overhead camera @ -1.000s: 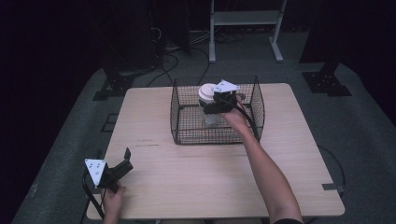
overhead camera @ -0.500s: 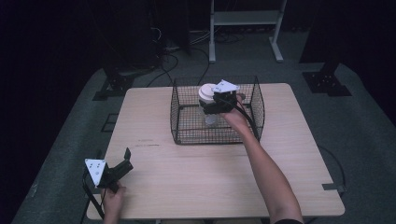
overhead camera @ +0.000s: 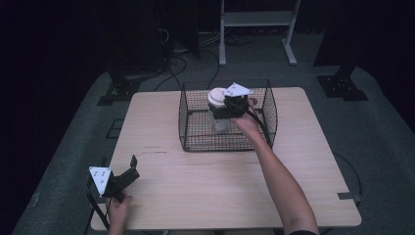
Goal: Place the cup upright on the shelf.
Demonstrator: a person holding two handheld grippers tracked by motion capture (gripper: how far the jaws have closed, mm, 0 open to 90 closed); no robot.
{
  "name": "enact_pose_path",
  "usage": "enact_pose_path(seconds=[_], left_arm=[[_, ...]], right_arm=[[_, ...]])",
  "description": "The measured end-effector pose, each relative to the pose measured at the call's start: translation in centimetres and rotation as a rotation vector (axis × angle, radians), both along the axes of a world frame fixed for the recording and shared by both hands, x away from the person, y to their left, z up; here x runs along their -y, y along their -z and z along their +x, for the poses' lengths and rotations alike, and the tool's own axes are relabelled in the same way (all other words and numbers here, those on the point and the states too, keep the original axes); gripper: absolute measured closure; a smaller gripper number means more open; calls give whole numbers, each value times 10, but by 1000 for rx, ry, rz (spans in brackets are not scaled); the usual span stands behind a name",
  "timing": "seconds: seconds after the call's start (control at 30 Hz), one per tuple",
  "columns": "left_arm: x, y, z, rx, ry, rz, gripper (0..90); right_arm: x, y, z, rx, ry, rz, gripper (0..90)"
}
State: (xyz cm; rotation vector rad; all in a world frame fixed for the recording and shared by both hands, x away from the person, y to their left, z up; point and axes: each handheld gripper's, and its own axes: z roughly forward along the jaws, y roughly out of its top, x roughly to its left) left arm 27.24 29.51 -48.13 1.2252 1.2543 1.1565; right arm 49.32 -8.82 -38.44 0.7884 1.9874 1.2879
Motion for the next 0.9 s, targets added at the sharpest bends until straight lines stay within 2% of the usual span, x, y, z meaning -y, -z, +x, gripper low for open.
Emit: enact_pose_path(seconds=[0.63, 0.9], left_arm=[[1, 0, 0, -1, -4, 2, 0], [0, 0, 1, -3, -6, -4, 0]], right_arm=[[2, -13, -7, 47, 6, 32, 23], [10, -26, -15, 64, -6, 74, 23]])
